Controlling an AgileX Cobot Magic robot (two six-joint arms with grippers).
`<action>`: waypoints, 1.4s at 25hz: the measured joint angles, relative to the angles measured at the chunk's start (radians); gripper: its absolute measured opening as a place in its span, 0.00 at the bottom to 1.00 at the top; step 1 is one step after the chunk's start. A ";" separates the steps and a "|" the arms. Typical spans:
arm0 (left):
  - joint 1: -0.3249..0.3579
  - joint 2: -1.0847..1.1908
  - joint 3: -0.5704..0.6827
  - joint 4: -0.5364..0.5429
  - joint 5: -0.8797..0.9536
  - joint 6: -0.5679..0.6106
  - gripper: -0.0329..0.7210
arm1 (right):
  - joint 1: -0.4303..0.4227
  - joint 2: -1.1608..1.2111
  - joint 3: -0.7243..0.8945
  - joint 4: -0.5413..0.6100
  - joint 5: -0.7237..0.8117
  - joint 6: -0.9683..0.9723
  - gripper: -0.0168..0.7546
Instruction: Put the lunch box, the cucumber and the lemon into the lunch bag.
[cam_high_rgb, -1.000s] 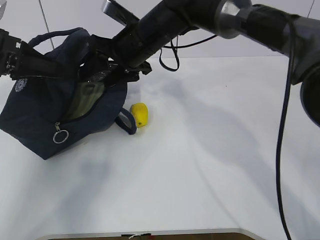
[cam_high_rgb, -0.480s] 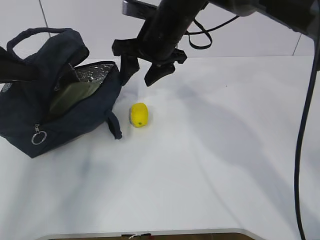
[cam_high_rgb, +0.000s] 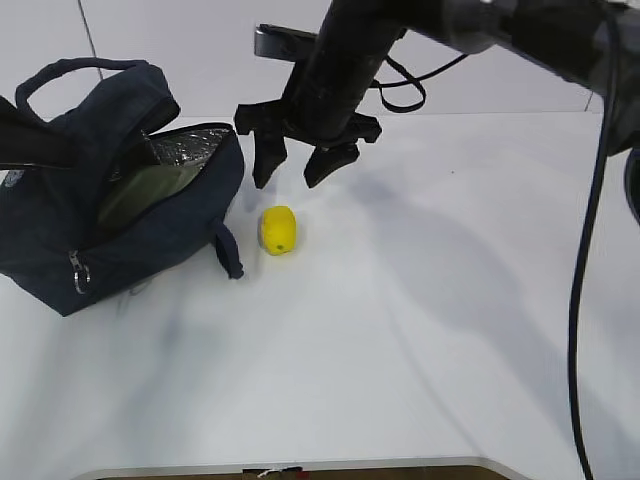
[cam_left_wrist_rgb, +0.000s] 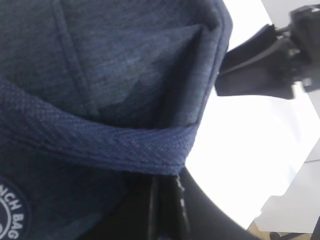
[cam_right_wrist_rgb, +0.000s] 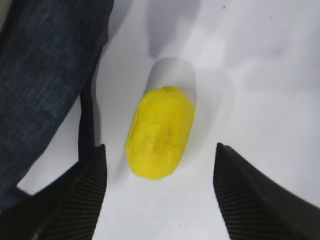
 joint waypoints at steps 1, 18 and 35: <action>0.000 0.000 0.000 0.004 0.000 0.000 0.03 | 0.002 0.007 0.000 -0.028 -0.009 0.019 0.71; 0.000 0.000 0.000 0.012 0.002 0.000 0.03 | 0.064 0.110 0.000 -0.204 -0.148 0.087 0.71; 0.000 0.000 0.000 0.014 0.002 0.000 0.03 | 0.064 0.130 0.000 -0.196 -0.157 0.100 0.71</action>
